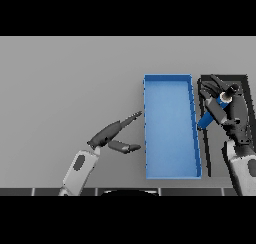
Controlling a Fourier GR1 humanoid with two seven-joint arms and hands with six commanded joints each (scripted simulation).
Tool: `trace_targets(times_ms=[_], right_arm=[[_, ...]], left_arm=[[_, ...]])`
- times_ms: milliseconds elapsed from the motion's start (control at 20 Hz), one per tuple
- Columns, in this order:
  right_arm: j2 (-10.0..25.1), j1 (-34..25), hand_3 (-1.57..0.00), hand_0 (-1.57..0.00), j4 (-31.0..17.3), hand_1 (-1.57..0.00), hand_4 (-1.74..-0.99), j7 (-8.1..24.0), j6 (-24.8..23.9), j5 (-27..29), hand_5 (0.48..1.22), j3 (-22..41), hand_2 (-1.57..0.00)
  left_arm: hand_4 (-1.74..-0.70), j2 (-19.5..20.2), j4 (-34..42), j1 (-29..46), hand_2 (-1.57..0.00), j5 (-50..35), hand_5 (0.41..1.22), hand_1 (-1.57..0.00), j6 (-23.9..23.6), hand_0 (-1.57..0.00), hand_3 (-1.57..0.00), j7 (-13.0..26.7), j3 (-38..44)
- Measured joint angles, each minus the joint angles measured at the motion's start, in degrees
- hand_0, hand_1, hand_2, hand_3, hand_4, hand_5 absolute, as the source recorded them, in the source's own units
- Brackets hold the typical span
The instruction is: Pick up the blue pipe and place it into the blue bin.
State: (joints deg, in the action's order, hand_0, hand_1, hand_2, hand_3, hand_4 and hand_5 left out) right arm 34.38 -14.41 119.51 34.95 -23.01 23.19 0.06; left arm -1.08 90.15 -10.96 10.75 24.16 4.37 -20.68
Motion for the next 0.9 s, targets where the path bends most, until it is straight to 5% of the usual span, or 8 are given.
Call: trace_targets(times_ms=[200,400,450,650,700,750,900], right_arm=[[-1.41,11.18,-1.57,-1.57,0.57,-1.57,-1.741,-0.43,-5.37,-0.92,1.221,2.62,-1.57],[3.64,17.30,-1.52,-1.57,0.27,-1.57,-1.741,0.00,-14.81,-0.16,1.221,9.04,-1.57],[4.29,18.08,-1.26,-1.57,0.24,-1.57,-1.741,-0.01,-17.32,0.18,1.221,11.30,-1.57],[11.64,17.92,-0.85,-1.57,-1.41,-1.55,-1.741,0.04,-26.76,3.72,1.221,20.26,-1.57],[12.87,17.58,-0.79,-1.46,-2.48,-1.34,-1.678,-0.06,-28.96,5.08,1.221,22.38,-1.34],[14.78,15.77,-0.63,-1.17,-3.88,-1.07,-1.592,0.01,-30.85,7.41,1.221,24.84,-1.07],[14.73,15.79,-0.32,-0.60,-3.77,-0.55,-1.337,0.01,-28.13,6.63,1.221,24.87,-0.55]], left_arm=[[-0.88,0.03,0.84,0.43,0.00,-0.54,0.428,0.00,-0.13,0.00,0.00,0.83,-0.13],[-0.89,-0.27,0.28,0.73,0.00,-0.01,0.422,0.00,-0.28,0.00,0.00,0.79,-0.98],[-0.89,-0.24,0.75,0.70,0.00,0.08,0.420,0.00,-0.59,0.00,0.00,0.79,-0.96],[-0.88,0.37,1.37,0.52,0.00,-0.14,0.421,0.00,-0.24,0.00,0.00,1.81,-0.77],[-0.88,0.22,1.32,0.83,0.00,-0.14,0.421,0.00,-0.25,0.00,0.00,1.36,-0.94],[-0.88,0.34,1.39,0.63,0.00,-0.17,0.422,0.00,-0.26,0.00,0.00,1.64,-0.76],[-0.88,0.34,1.38,0.61,0.00,-0.17,0.427,0.00,-0.25,0.00,0.00,1.67,-0.77]])
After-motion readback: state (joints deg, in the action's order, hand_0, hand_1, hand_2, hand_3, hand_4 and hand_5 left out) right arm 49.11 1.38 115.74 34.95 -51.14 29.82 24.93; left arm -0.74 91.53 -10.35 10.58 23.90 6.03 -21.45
